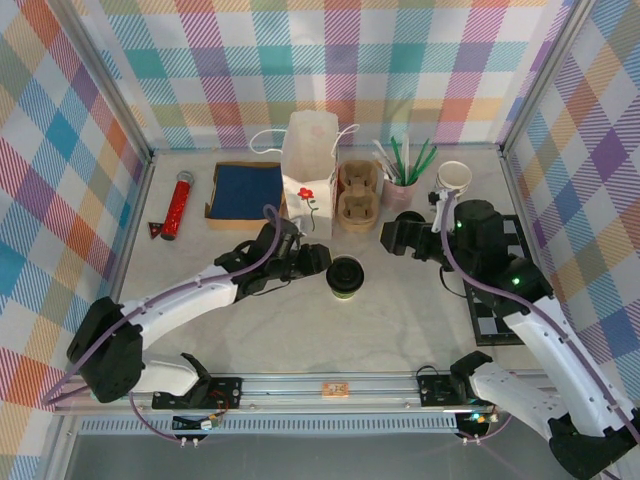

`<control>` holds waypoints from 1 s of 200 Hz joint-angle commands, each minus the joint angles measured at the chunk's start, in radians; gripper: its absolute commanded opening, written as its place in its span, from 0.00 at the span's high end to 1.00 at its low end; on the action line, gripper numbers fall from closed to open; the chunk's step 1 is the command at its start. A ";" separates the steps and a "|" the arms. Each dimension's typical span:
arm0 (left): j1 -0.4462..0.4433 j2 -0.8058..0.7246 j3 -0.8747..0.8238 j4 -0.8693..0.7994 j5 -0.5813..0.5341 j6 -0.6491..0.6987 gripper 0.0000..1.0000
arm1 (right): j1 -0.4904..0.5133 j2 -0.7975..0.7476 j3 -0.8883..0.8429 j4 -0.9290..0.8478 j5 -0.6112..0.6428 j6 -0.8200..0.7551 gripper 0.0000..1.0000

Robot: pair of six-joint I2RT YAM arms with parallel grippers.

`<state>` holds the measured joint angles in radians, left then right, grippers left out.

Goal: Pack the takeout coffee

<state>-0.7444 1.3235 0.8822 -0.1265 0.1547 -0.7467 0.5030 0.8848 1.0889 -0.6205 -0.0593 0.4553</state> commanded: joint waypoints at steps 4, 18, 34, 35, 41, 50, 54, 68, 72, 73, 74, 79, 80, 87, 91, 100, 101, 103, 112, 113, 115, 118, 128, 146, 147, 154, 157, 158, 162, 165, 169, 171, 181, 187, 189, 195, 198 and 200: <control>0.024 -0.095 0.039 -0.067 -0.039 0.023 0.50 | -0.007 0.052 0.044 -0.149 0.006 -0.057 0.07; 0.040 -0.138 0.033 -0.101 -0.068 0.032 0.44 | -0.008 0.094 0.052 -0.208 -0.035 -0.065 0.09; 0.067 -0.178 0.012 -0.138 -0.098 0.034 0.38 | -0.003 0.129 0.040 -0.253 -0.118 -0.061 0.14; 0.069 -0.180 0.009 -0.139 -0.100 0.033 0.38 | -0.003 0.131 0.038 -0.256 -0.121 -0.060 0.14; 0.081 -0.193 -0.004 -0.142 -0.108 0.027 0.36 | 0.001 0.135 0.025 -0.267 -0.134 -0.050 0.16; 0.101 -0.212 -0.032 -0.142 -0.110 0.011 0.35 | 0.008 0.137 0.006 -0.284 -0.149 -0.034 0.16; 0.109 -0.221 -0.045 -0.142 -0.106 0.003 0.35 | 0.011 0.135 -0.001 -0.293 -0.158 -0.031 0.17; 0.137 -0.249 -0.090 -0.138 -0.091 -0.021 0.34 | 0.031 0.128 -0.016 -0.331 -0.163 -0.013 0.20; 0.142 -0.255 -0.100 -0.135 -0.088 -0.026 0.33 | 0.039 0.126 -0.020 -0.341 -0.163 -0.005 0.21; 0.142 -0.256 -0.103 -0.135 -0.087 -0.027 0.33 | 0.041 0.124 -0.021 -0.343 -0.163 -0.003 0.21; 0.144 -0.258 -0.105 -0.134 -0.086 -0.028 0.34 | 0.043 0.124 -0.022 -0.344 -0.164 -0.001 0.21; 0.148 -0.264 -0.114 -0.134 -0.086 -0.031 0.33 | 0.054 0.119 -0.027 -0.354 -0.168 0.008 0.22; 0.149 -0.265 -0.114 -0.134 -0.086 -0.031 0.33 | 0.056 0.119 -0.029 -0.355 -0.169 0.010 0.22; 0.152 -0.272 -0.122 -0.137 -0.087 -0.035 0.33 | 0.075 0.113 -0.040 -0.362 -0.173 0.029 0.24; 0.154 -0.274 -0.124 -0.138 -0.086 -0.035 0.33 | 0.089 0.110 -0.046 -0.364 -0.175 0.039 0.25; 0.155 -0.279 -0.128 -0.138 -0.086 -0.036 0.33 | 0.127 0.108 -0.063 -0.369 -0.171 0.060 0.26; 0.155 -0.280 -0.129 -0.139 -0.086 -0.036 0.33 | 0.131 0.109 -0.065 -0.371 -0.170 0.064 0.26; 0.155 -0.280 -0.129 -0.139 -0.086 -0.036 0.33 | 0.141 0.110 -0.069 -0.371 -0.167 0.070 0.26; 0.155 -0.283 -0.129 -0.140 -0.087 -0.036 0.33 | 0.188 0.115 -0.088 -0.370 -0.150 0.092 0.26; 0.155 -0.283 -0.129 -0.140 -0.087 -0.036 0.33 | 0.192 0.117 -0.090 -0.370 -0.148 0.095 0.26; 0.155 -0.283 -0.129 -0.140 -0.088 -0.036 0.33 | 0.202 0.119 -0.092 -0.370 -0.144 0.099 0.26; 0.155 -0.283 -0.130 -0.141 -0.089 -0.035 0.33 | 0.215 0.122 -0.099 -0.370 -0.137 0.108 0.26; 0.156 -0.285 -0.131 -0.139 -0.090 -0.035 0.33 | 0.250 0.134 -0.120 -0.359 -0.126 0.139 0.26; 0.157 -0.283 -0.133 -0.140 -0.092 -0.037 0.33 | 0.311 0.159 -0.153 -0.296 -0.124 0.194 0.29; 0.157 -0.283 -0.133 -0.140 -0.092 -0.037 0.33 | 0.314 0.161 -0.155 -0.293 -0.123 0.196 0.29; 0.157 -0.283 -0.134 -0.142 -0.093 -0.037 0.33 | 0.336 0.176 -0.157 -0.275 -0.114 0.214 0.31; 0.157 -0.283 -0.133 -0.142 -0.092 -0.037 0.33 | 0.345 0.183 -0.158 -0.269 -0.108 0.220 0.32; 0.157 -0.283 -0.134 -0.142 -0.092 -0.036 0.33 | 0.346 0.185 -0.158 -0.268 -0.106 0.223 0.32; 0.157 -0.285 -0.135 -0.143 -0.092 -0.037 0.33 | 0.354 0.195 -0.157 -0.262 -0.099 0.233 0.33; 0.157 -0.286 -0.135 -0.143 -0.093 -0.036 0.34 | 0.359 0.203 -0.159 -0.256 -0.095 0.240 0.33; 0.157 -0.288 -0.137 -0.142 -0.093 -0.036 0.33 | 0.365 0.213 -0.160 -0.245 -0.093 0.247 0.34; 0.157 -0.289 -0.139 -0.142 -0.094 -0.037 0.33 | 0.368 0.218 -0.161 -0.239 -0.093 0.250 0.34; 0.157 -0.295 -0.144 -0.143 -0.098 -0.039 0.34 | 0.374 0.243 -0.167 -0.203 -0.097 0.268 0.38; 0.157 -0.299 -0.147 -0.143 -0.099 -0.041 0.33 | 0.377 0.258 -0.170 -0.185 -0.095 0.283 0.41; 0.157 -0.300 -0.148 -0.142 -0.099 -0.040 0.34 | 0.376 0.263 -0.170 -0.180 -0.093 0.288 0.42; 0.157 -0.303 -0.149 -0.143 -0.100 -0.041 0.33 | 0.378 0.276 -0.171 -0.163 -0.091 0.299 0.45; 0.157 -0.304 -0.148 -0.143 -0.101 -0.041 0.33 | 0.379 0.282 -0.171 -0.155 -0.091 0.303 0.46; 0.158 -0.304 -0.149 -0.143 -0.101 -0.042 0.33 | 0.380 0.287 -0.171 -0.152 -0.091 0.306 0.47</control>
<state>-0.5930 1.0481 0.7494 -0.2615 0.0654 -0.7734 0.8722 1.1347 0.9272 -0.8604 -0.1692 0.6800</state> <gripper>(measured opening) 0.666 0.568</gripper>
